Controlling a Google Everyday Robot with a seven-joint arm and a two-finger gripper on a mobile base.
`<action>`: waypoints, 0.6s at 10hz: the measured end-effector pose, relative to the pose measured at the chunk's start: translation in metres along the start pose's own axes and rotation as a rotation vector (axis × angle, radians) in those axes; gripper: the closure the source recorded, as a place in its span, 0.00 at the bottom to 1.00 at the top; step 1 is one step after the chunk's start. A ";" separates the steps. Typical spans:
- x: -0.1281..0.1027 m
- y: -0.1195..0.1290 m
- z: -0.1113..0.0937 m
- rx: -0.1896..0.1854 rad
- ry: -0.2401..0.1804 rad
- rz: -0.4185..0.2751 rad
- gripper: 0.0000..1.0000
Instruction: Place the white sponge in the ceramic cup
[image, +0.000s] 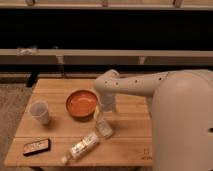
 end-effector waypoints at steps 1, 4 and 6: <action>0.001 0.000 0.006 -0.003 0.003 0.001 0.20; 0.005 0.003 0.031 -0.012 0.023 -0.006 0.20; 0.007 0.008 0.038 -0.008 0.025 -0.020 0.20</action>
